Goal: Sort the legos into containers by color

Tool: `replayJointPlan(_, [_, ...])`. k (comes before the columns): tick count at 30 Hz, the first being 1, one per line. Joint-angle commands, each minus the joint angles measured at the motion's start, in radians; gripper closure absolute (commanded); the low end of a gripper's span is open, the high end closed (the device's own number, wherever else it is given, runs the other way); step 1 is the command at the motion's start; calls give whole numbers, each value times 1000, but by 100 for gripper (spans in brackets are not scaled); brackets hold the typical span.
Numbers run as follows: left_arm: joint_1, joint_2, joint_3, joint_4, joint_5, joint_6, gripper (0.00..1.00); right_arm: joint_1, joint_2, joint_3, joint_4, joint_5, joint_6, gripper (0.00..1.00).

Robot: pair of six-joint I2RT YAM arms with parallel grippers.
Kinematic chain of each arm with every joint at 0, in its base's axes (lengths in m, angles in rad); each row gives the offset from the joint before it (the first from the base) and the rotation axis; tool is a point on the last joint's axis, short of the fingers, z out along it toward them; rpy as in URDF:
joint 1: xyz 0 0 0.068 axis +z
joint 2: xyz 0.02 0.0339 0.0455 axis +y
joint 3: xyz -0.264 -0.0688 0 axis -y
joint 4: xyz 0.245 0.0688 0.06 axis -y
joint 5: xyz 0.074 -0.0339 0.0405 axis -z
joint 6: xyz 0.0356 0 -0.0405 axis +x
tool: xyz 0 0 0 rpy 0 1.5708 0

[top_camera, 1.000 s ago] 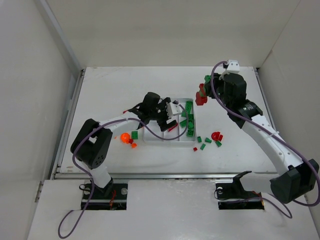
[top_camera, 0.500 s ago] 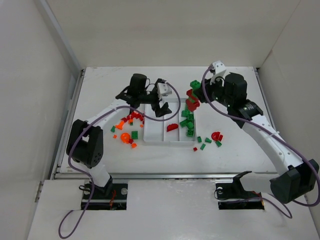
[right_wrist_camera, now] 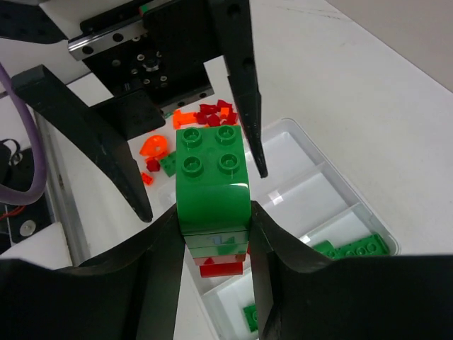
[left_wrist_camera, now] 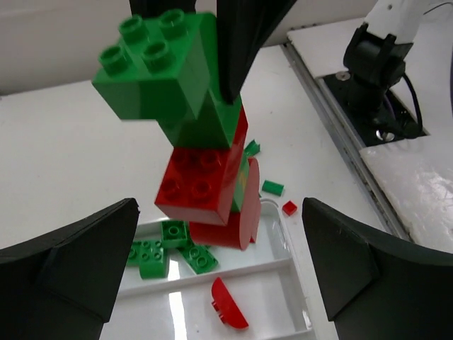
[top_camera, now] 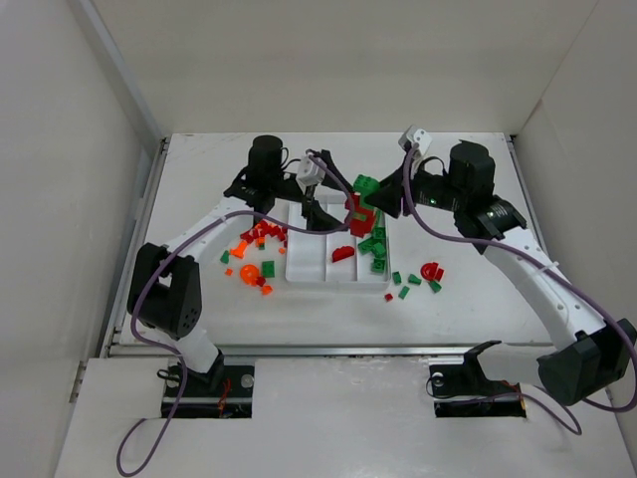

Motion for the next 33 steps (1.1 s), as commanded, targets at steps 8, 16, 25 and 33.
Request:
replayJointPlan(8, [-30, -29, -32, 354, 54, -292, 0, 52, 24, 71, 48, -96, -12, 100])
replayJointPlan(16, [-30, -29, -21, 390, 30, -357, 51, 61, 24, 81, 57, -96, -3, 100])
replayJointPlan(25, [-39, -29, -21, 390, 40, -390, 87, 81, 52, 81, 67, -77, 6, 100])
replayJointPlan(33, [-39, -29, -21, 390, 40, -431, 100, 81, 70, 81, 67, -77, 6, 89])
